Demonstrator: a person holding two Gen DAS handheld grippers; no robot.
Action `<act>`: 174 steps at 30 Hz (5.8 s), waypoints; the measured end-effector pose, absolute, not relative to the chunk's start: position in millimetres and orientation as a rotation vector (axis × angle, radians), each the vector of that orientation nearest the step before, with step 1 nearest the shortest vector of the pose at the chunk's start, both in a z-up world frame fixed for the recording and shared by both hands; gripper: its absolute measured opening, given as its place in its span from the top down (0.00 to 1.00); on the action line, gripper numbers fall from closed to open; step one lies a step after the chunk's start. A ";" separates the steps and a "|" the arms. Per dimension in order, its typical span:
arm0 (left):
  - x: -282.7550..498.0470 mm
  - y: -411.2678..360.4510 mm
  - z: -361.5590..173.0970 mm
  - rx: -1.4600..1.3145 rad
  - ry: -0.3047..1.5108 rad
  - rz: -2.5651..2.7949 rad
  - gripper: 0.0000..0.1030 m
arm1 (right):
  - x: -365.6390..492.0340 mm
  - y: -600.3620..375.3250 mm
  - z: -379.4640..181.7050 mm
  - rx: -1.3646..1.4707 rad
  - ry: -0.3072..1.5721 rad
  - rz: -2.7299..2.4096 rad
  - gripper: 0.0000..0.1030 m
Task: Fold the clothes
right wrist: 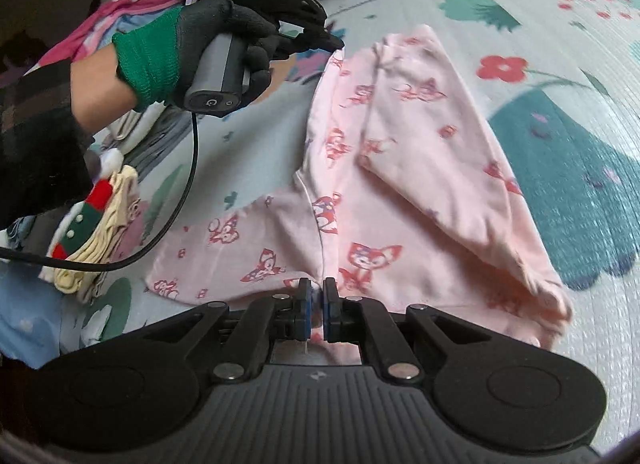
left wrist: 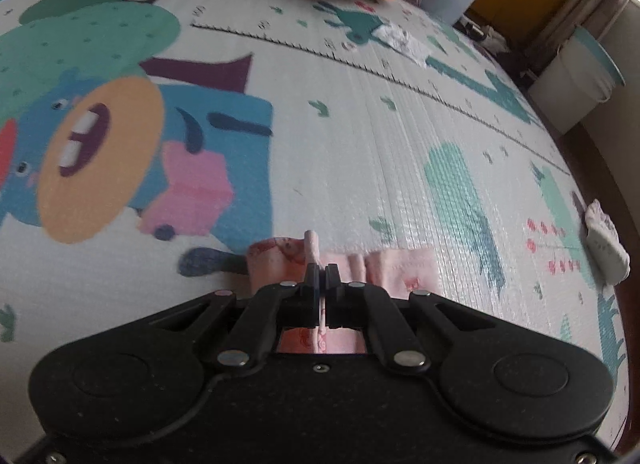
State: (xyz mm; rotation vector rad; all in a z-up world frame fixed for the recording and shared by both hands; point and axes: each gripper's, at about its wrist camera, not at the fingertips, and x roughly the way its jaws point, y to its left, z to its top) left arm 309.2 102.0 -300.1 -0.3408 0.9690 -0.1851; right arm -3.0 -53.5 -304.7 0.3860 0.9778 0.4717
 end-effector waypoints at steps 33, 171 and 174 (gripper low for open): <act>48.1 282.7 -293.4 -0.350 1.020 0.022 0.69 | -24.2 -31.6 -298.4 0.007 0.952 0.420 0.74; 273.9 109.8 -305.8 -0.054 0.844 -0.593 1.00 | -18.9 24.1 -315.5 -0.285 0.837 0.612 0.30; 276.2 106.4 -314.3 -0.026 0.840 -0.553 1.00 | -19.7 25.9 -314.4 -0.289 0.842 0.602 0.30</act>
